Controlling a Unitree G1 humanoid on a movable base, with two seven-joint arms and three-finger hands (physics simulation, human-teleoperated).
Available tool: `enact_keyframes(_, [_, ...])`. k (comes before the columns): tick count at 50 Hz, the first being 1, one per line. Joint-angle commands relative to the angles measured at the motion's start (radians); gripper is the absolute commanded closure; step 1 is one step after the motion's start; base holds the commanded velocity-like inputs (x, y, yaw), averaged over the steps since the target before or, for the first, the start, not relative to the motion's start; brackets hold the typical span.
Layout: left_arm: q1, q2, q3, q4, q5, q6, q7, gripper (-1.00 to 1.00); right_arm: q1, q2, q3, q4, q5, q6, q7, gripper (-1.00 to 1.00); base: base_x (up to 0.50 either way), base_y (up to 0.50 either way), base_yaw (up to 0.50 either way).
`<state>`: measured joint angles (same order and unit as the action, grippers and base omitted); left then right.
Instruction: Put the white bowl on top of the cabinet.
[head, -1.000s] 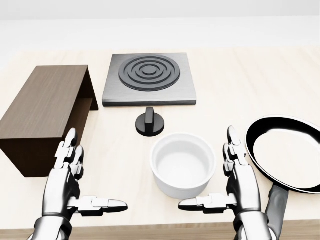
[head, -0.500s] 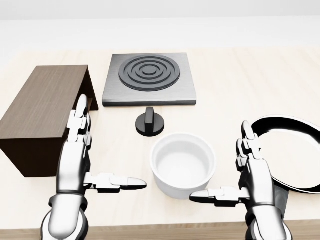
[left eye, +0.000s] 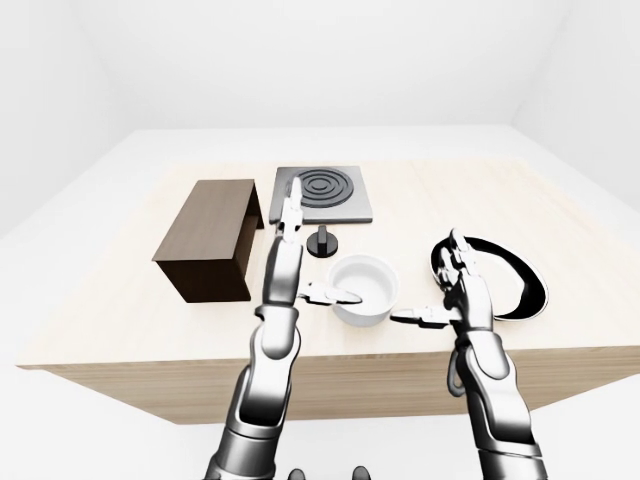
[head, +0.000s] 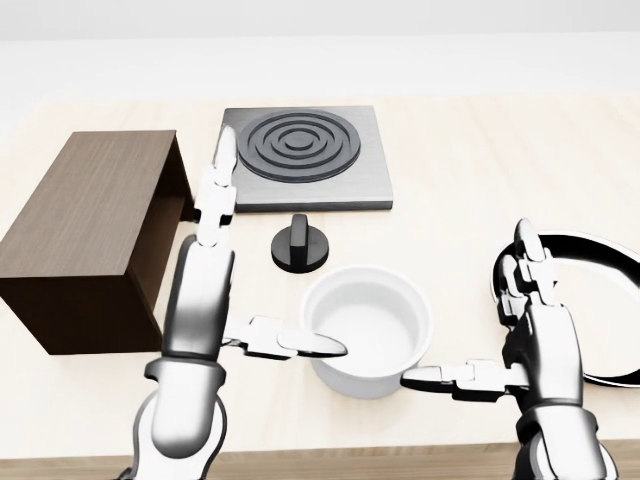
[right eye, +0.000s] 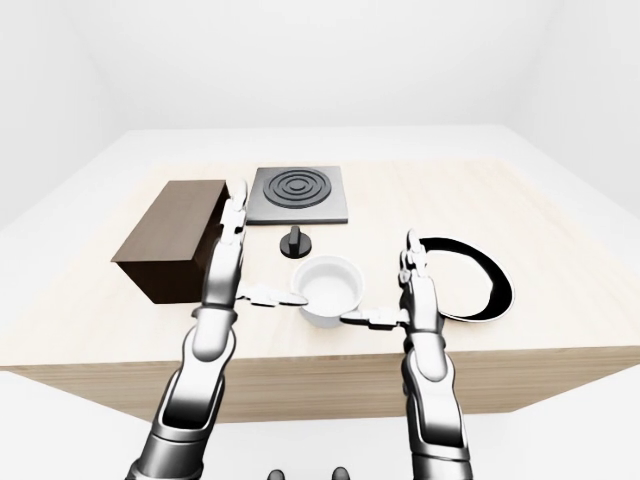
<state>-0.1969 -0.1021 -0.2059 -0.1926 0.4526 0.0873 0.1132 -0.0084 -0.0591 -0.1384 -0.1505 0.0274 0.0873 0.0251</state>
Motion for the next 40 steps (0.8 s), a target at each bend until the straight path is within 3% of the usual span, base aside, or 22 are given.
enact_keyframes(1, [-0.002, -0.05, -0.103, -0.116, 0.164, 0.0, -0.056, -1.0, -0.004, -0.008, -0.025, -0.032, 0.021, 0.0, 0.006, -1.0, 0.0, 0.0, 0.0])
enact_keyframes(16, [0.042, -0.108, -0.266, -0.175, 0.481, 0.0, -0.2, -1.0, -0.032, -0.029, -0.063, -0.037, 0.056, 0.0, 0.002, -1.0, 0.0, 0.0, 0.0])
enact_keyframes(22, [0.094, -0.128, -0.365, -0.202, 0.635, 0.0, -0.27, -1.0, -0.036, -0.037, -0.075, -0.045, 0.071, 0.0, 0.001, -1.0, 0.0, 0.0, 0.0])
enact_keyframes(31, [0.082, -0.156, -0.353, -0.105, 0.776, 0.0, -0.312, -1.0, -0.048, -0.044, -0.083, -0.039, 0.083, 0.0, -0.001, -1.0, 0.0, 0.0, 0.0])
enact_keyframes(40, [0.073, -0.177, -0.327, -0.036, 0.828, 0.0, -0.306, -1.0, -0.052, -0.052, -0.098, -0.056, 0.102, 0.0, 0.0, -1.0, 0.0, 0.0, 0.0])
